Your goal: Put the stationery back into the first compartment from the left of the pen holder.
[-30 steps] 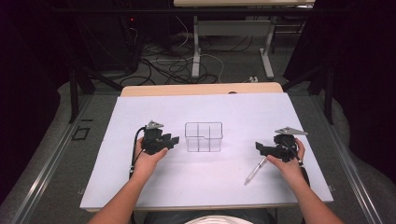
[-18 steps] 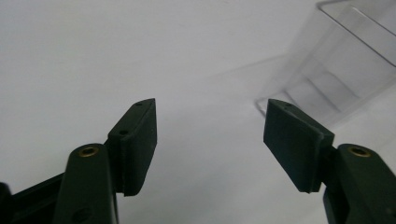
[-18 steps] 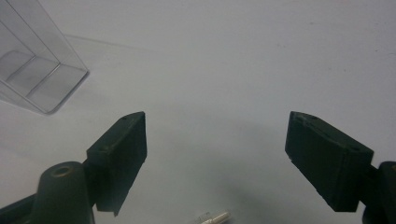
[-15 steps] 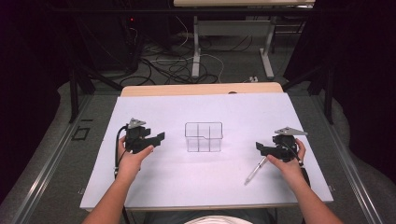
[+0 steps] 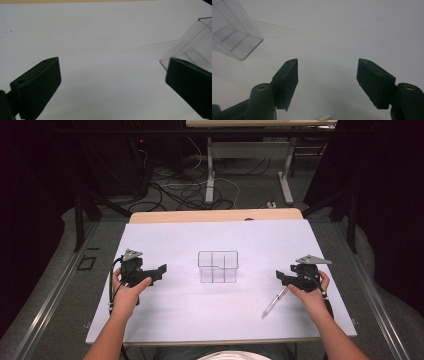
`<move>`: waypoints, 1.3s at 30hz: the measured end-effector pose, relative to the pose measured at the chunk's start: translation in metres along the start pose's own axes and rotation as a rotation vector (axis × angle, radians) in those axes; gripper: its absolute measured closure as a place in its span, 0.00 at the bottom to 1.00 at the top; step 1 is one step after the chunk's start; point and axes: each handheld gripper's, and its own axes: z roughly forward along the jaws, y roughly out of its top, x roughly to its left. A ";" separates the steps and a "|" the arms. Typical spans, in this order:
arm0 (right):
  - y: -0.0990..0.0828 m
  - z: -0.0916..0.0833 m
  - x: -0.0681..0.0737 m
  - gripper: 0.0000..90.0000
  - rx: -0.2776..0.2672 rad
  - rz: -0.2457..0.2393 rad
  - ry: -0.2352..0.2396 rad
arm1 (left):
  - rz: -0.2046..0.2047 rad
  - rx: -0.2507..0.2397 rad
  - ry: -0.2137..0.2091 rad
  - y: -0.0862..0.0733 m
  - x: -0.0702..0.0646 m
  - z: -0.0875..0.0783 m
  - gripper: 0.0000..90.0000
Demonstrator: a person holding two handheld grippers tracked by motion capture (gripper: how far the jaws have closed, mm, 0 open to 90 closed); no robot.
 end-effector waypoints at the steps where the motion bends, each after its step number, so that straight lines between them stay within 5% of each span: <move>1: 0.000 -0.001 0.000 0.40 0.006 0.017 0.001 | -0.005 0.000 0.008 -0.001 0.001 -0.001 0.00; 4: 0.000 -0.001 -0.001 0.40 0.019 0.068 0.027 | -0.010 -0.020 0.007 -0.004 0.004 -0.007 0.00; 8: 0.000 -0.002 -0.003 0.40 0.046 0.072 0.026 | -0.014 -0.046 -0.013 -0.010 0.006 -0.014 0.00; 12: 0.001 -0.003 -0.001 0.39 0.064 0.041 0.013 | -0.037 -0.058 -0.011 -0.014 0.007 -0.015 0.00; 22: 0.014 -0.008 0.005 0.42 0.103 -0.024 0.025 | 0.032 -0.029 0.006 -0.018 0.003 -0.010 0.00; 29: 0.032 -0.003 0.012 0.35 0.151 -0.065 0.118 | 0.019 -0.025 0.013 -0.020 0.008 -0.010 0.00; 32: 0.039 -0.002 0.022 0.32 0.211 -0.151 0.170 | 0.020 -0.026 0.019 -0.021 0.008 -0.010 0.00; 35: 0.045 -0.001 0.034 0.33 0.208 -0.293 0.201 | 0.022 -0.026 0.023 -0.021 0.008 -0.010 0.00; 39: 0.047 -0.001 0.049 0.46 0.243 -0.569 0.279 | 0.020 -0.029 0.024 -0.021 0.007 -0.010 0.00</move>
